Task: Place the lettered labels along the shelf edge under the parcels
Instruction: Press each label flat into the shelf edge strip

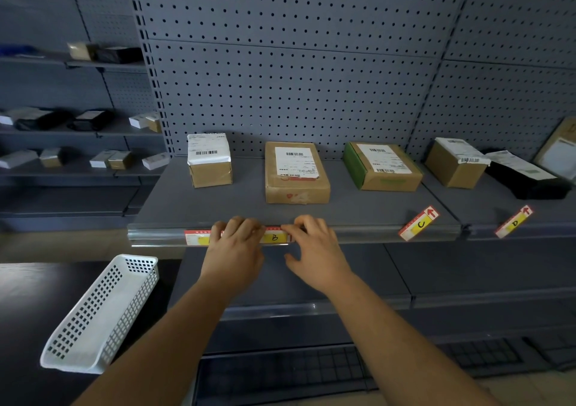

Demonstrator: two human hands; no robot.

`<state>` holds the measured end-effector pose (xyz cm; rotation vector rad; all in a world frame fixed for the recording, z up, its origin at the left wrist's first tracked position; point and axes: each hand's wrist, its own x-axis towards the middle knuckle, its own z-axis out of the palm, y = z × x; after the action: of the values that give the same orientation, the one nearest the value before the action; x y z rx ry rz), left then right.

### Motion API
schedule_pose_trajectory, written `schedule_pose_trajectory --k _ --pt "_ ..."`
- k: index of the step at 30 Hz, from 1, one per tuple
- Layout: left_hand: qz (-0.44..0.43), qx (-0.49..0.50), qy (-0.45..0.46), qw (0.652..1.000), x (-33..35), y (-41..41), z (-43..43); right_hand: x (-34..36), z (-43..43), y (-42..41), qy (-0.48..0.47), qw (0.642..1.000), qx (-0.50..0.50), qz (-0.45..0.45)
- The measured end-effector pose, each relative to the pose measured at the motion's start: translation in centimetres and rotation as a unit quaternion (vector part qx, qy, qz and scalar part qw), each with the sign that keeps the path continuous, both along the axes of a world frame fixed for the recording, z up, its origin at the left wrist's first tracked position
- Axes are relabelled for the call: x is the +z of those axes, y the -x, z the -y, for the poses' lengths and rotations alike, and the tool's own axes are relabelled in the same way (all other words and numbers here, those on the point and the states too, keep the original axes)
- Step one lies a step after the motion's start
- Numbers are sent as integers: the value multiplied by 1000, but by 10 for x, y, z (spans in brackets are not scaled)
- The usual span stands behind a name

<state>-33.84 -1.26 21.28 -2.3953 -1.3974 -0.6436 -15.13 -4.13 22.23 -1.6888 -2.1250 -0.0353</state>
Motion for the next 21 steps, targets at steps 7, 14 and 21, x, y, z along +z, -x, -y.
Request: schedule_pose_trajectory --k 7,14,21 --pt "11 -7 -1 1000 2 1 -1 3 0 0 14 1000 0 13" --pt "7 2 29 1000 7 3 2 7 -4 2 1 1000 -19 -15" --pt "44 2 29 999 7 6 1 11 -11 1 6 996 -77 -43"
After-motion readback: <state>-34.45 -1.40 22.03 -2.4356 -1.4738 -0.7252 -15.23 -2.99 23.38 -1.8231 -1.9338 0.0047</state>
